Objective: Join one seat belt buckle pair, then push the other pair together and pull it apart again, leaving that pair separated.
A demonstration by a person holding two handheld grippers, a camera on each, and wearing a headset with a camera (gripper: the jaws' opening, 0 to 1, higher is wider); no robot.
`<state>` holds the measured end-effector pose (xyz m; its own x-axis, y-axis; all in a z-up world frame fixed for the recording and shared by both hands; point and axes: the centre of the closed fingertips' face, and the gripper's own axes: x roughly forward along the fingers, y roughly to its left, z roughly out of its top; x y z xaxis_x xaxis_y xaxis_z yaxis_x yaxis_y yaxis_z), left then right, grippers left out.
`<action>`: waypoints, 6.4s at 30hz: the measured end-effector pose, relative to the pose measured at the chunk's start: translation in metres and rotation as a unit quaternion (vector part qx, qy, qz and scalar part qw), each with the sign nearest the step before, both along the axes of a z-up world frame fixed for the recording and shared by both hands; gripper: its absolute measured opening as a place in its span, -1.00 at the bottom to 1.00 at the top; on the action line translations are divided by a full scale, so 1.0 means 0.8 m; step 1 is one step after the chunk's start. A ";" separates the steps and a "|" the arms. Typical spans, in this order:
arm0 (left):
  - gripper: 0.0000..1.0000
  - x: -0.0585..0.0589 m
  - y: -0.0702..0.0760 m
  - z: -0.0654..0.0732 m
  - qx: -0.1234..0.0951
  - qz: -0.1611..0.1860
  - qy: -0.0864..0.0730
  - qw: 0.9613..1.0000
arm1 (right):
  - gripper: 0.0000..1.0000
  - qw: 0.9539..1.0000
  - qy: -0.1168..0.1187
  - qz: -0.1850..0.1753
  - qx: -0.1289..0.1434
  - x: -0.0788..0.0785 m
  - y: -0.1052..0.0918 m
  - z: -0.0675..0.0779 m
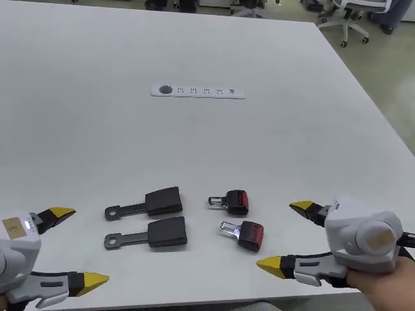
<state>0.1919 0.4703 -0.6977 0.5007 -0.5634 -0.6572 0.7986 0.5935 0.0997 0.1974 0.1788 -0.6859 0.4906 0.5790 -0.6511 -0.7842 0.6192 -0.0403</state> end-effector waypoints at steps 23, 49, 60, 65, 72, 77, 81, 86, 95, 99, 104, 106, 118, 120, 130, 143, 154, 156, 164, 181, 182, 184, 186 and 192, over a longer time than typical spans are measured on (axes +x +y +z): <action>0.21 0.010 -0.037 -0.019 0.030 -0.041 0.041 0.998 | 0.16 0.997 -0.006 0.051 -0.050 0.015 0.001 -0.025; -0.15 0.043 -0.114 -0.048 0.068 -0.129 0.043 0.988 | -0.17 0.990 0.026 0.097 -0.095 0.022 0.019 -0.058; -0.17 0.052 -0.130 -0.061 0.078 -0.157 0.036 0.984 | -0.18 0.987 0.031 0.111 -0.114 0.028 0.022 -0.080; -0.17 0.057 -0.133 -0.073 0.091 -0.173 0.040 0.980 | -0.19 0.985 0.037 0.115 -0.121 0.031 0.020 -0.088; -0.18 0.057 -0.139 -0.080 0.101 -0.189 0.049 0.976 | -0.20 0.984 0.048 0.120 -0.127 0.033 0.018 -0.102; -0.23 0.060 -0.141 -0.082 0.098 -0.195 0.052 0.975 | -0.22 0.983 0.055 0.125 -0.125 0.037 0.020 -0.105; -0.26 0.058 -0.143 -0.083 0.101 -0.201 0.056 0.973 | -0.27 0.981 0.060 0.131 -0.129 0.039 0.019 -0.111; -0.26 0.053 -0.148 -0.084 0.096 -0.212 0.064 0.970 | -0.31 0.978 0.069 0.144 -0.135 0.036 0.018 -0.120; -0.31 0.054 -0.143 -0.093 0.126 -0.226 0.054 0.964 | -0.35 0.975 0.073 0.168 -0.130 0.035 0.019 -0.120; -0.28 0.050 -0.141 -0.095 0.149 -0.246 0.045 0.957 | -0.34 0.972 0.081 0.179 -0.126 0.038 0.017 -0.122; -0.31 0.048 -0.143 -0.095 0.152 -0.252 0.046 0.955 | -0.35 0.965 0.083 0.210 -0.132 0.035 0.021 -0.123; -0.31 0.049 -0.142 -0.096 0.152 -0.252 0.047 0.955 | -0.35 0.961 0.084 0.223 -0.138 0.036 0.022 -0.123; -0.33 0.051 -0.142 -0.099 0.151 -0.254 0.052 0.954 | -0.35 0.945 0.081 0.277 -0.151 0.034 0.027 -0.122; -0.33 0.050 -0.143 -0.100 0.150 -0.250 0.057 0.955 | -0.35 0.944 0.082 0.279 -0.155 0.035 0.028 -0.123; -0.33 0.048 -0.145 -0.102 0.149 -0.257 0.059 0.953 | -0.35 0.944 0.086 0.271 -0.164 0.035 0.028 -0.123; -0.33 0.045 -0.146 -0.100 0.149 -0.255 0.063 0.953 | -0.36 0.945 0.080 0.277 -0.154 0.034 0.057 -0.122; -0.33 0.047 -0.144 -0.102 0.151 -0.256 0.065 0.952 | -0.36 0.945 0.072 0.281 -0.148 0.039 0.093 -0.124; -0.33 0.047 -0.144 -0.102 0.152 -0.256 0.066 0.952 | -0.36 0.945 0.070 0.283 -0.149 0.034 0.098 -0.122; -0.33 0.048 -0.144 -0.104 0.155 -0.260 0.070 0.951 | -0.36 0.942 0.061 0.292 -0.155 0.035 0.106 -0.120; -0.33 0.047 -0.146 -0.105 0.151 -0.264 0.074 0.950 | -0.36 0.944 0.066 0.295 -0.130 0.035 0.122 -0.119; -0.34 0.046 -0.146 -0.104 0.152 -0.264 0.074 0.950 | -0.37 0.945 0.067 0.294 -0.129 0.035 0.123 -0.119; -0.34 0.046 -0.146 -0.104 0.155 -0.267 0.073 0.948 | -0.37 0.944 0.068 0.295 -0.130 0.036 0.123 -0.120; -0.34 0.046 -0.145 -0.105 0.154 -0.268 0.075 0.948 | -0.38 0.944 0.067 0.294 -0.133 0.037 0.124 -0.120; -0.35 0.044 -0.147 -0.103 0.139 -0.275 0.076 0.948 | -0.39 0.945 0.065 0.287 -0.144 0.036 0.126 -0.119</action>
